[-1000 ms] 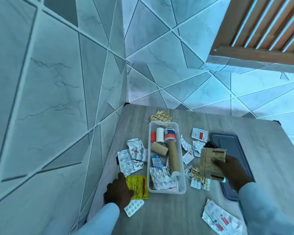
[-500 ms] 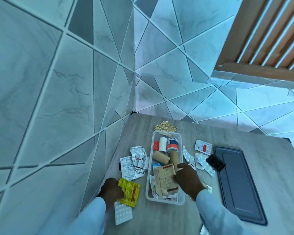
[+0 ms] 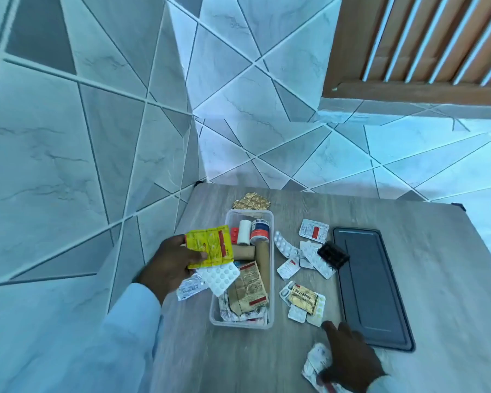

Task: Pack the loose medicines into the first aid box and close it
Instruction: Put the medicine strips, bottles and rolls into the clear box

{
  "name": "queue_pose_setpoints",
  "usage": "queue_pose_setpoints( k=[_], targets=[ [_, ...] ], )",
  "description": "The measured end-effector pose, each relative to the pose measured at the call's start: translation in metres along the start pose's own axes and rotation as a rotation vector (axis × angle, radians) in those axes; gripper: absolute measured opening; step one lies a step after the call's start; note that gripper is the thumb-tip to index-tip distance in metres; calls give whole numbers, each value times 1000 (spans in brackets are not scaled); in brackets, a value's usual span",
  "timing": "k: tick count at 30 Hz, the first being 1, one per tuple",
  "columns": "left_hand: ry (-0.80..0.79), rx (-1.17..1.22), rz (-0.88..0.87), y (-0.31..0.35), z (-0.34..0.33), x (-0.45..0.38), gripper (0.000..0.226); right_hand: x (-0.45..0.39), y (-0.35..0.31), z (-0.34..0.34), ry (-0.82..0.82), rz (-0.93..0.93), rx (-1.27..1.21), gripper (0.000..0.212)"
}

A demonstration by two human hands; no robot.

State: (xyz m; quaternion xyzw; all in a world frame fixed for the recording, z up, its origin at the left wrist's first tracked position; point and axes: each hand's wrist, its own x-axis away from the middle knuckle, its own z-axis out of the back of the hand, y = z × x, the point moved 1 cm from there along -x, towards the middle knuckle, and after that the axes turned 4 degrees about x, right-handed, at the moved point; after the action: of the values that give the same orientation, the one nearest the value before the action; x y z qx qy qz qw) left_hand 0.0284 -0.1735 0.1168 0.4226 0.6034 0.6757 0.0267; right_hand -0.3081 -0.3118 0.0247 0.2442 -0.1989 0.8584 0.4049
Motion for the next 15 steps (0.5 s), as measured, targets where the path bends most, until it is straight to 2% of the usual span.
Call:
queue_pose_setpoints(
  k=[2, 5, 8, 10, 11, 13, 15],
  targets=[
    [-58, 29, 65, -21, -29, -7, 38, 4, 2, -11, -2, -24, 11, 100],
    [-10, -108, 100, -52, -52, -15, 43, 5, 1, -14, 46, -57, -24, 96],
    [105, -434, -25, -69, -55, -20, 59, 3, 1, -13, 90, -93, -133, 83],
    [72, -718, -132, -77, -55, -19, 83, -1, 1, -13, 102, -122, -200, 74],
    [30, -849, -178, -79, -56, -16, 87, -2, 1, -12, 106, -135, -239, 69],
    [-3, -1124, -285, -83, -58, -14, 78, -7, 0, -12, 112, -172, -299, 60],
    [33, -1391, -493, -84, -60, -11, 57, -10, 1, -8, 131, -200, -339, 47]
  ],
)
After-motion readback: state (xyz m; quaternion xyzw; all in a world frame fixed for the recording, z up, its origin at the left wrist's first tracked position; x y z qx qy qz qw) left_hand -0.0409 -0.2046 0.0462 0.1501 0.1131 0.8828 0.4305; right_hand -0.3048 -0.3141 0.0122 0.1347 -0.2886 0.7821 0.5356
